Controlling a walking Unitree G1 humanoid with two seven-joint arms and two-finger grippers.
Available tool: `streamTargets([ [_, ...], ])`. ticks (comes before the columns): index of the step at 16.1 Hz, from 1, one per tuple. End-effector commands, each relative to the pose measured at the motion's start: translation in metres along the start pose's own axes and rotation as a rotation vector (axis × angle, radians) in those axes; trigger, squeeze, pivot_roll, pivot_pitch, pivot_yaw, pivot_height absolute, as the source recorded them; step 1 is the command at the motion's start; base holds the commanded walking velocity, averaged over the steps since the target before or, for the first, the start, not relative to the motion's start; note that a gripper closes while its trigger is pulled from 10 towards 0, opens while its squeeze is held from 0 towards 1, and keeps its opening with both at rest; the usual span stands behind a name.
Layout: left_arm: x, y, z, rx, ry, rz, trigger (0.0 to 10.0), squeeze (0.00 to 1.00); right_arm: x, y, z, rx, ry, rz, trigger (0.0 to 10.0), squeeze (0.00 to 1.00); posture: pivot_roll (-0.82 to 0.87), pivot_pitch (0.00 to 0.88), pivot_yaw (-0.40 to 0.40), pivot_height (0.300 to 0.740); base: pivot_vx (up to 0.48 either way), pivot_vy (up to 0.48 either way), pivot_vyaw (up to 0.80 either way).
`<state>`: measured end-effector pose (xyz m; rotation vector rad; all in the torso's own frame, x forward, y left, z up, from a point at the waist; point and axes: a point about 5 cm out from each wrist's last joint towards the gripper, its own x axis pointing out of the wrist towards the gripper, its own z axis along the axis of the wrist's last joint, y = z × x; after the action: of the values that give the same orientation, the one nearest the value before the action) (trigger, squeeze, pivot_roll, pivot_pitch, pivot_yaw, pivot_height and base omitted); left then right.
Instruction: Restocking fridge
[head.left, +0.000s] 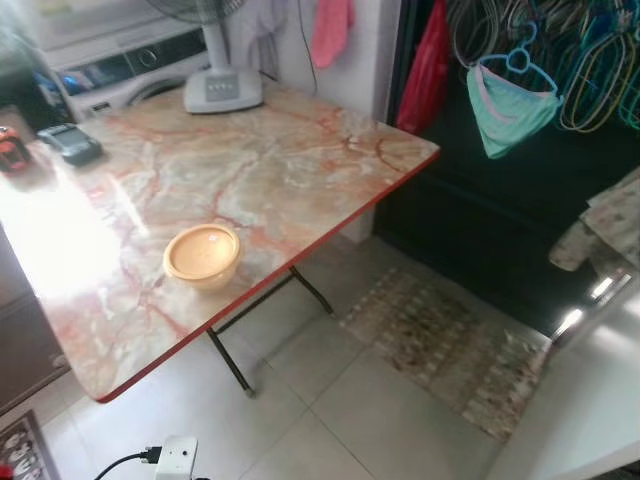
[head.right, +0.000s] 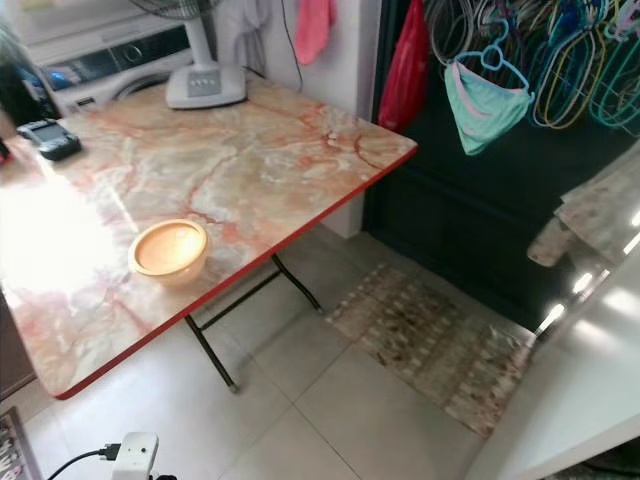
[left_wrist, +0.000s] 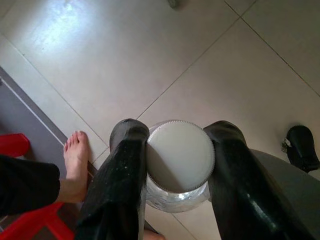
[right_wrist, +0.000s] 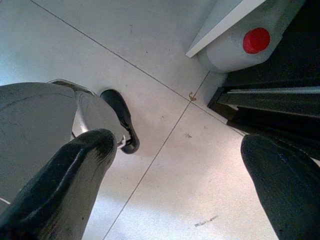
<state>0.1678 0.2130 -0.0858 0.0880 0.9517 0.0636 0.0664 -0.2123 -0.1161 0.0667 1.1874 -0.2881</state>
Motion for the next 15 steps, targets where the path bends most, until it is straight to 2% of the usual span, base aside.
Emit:
streamTargets([
  [1, -0.0005, 0.0024, -0.0029, 0.008, 0.016, 0.01, 10.0, 0.0, -0.0012, 0.0112, -0.0085, -0.012, 0.034, 0.044, 10.0, 0.0, -0.03, 0.0, 0.073, 0.74, 0.0, 0.0, -0.79],
  [3, -0.0005, 0.0022, -0.0032, 0.007, 0.02, 0.008, 10.0, 0.0, -0.0012, 0.011, -0.0085, -0.016, 0.035, 0.044, 10.0, 0.0, -0.03, 0.0, 0.072, 0.74, 0.0, 0.311, -0.79],
  [10, -0.0005, 0.0021, -0.0037, 0.026, 0.027, 0.001, 10.0, 0.0, -0.0013, 0.0116, -0.0092, -0.023, 0.04, 0.045, 10.0, 0.0, -0.04, 0.0, 0.078, 0.74, 0.0, 0.084, -0.79],
  [12, -0.0006, 0.0023, -0.0042, 0.028, 0.029, 0.001, 10.0, 0.0, -0.0014, 0.0119, -0.0096, -0.024, 0.04, 0.046, 10.0, 0.0, -0.04, 0.0, 0.079, 0.74, 0.0, 0.332, -0.79],
  [15, -0.0006, 0.0025, -0.004, 0.036, 0.031, 0.001, 10.0, 0.0, -0.0014, 0.0121, -0.0095, -0.023, 0.04, 0.046, 10.0, 0.0, -0.04, 0.0, 0.083, 0.74, 0.0, 0.0, -0.79],
])
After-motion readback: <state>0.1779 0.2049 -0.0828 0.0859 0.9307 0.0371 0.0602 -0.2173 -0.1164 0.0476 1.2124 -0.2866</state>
